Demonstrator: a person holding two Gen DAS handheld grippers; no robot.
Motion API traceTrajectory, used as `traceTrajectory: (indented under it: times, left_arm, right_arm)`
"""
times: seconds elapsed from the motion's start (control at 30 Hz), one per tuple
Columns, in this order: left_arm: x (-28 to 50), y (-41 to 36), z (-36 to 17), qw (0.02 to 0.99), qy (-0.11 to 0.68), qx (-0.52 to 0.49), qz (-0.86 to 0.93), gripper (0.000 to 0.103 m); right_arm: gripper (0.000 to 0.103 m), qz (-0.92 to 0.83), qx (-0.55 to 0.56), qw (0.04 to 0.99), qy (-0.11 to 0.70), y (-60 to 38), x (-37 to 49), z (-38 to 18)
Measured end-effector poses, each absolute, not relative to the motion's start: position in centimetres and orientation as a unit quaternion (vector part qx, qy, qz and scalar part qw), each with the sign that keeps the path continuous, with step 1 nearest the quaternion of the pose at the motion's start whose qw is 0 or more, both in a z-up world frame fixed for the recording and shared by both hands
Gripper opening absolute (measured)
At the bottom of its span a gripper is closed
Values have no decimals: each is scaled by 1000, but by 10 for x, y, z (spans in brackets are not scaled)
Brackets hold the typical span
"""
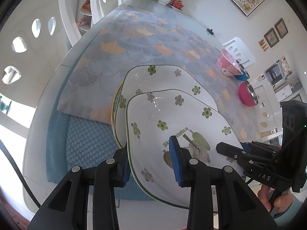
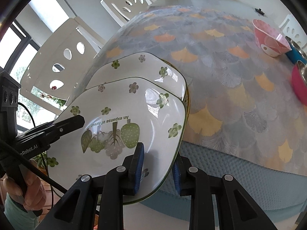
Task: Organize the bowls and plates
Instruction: 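Carry the clover plate onto the plate stack and lower it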
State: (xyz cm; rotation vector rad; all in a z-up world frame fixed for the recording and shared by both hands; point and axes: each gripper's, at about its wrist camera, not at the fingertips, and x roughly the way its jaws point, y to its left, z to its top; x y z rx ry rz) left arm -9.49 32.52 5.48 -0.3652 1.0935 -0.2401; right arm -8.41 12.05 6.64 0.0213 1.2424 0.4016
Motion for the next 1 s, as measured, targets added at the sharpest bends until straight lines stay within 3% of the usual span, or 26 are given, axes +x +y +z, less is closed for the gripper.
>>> traceTrajectory:
  times: [1.0]
  left_arm:
    - [-56,347,66,841,519,-138,-56,37]
  right_arm:
    - [29,166,-31,790,590,141,-84,68]
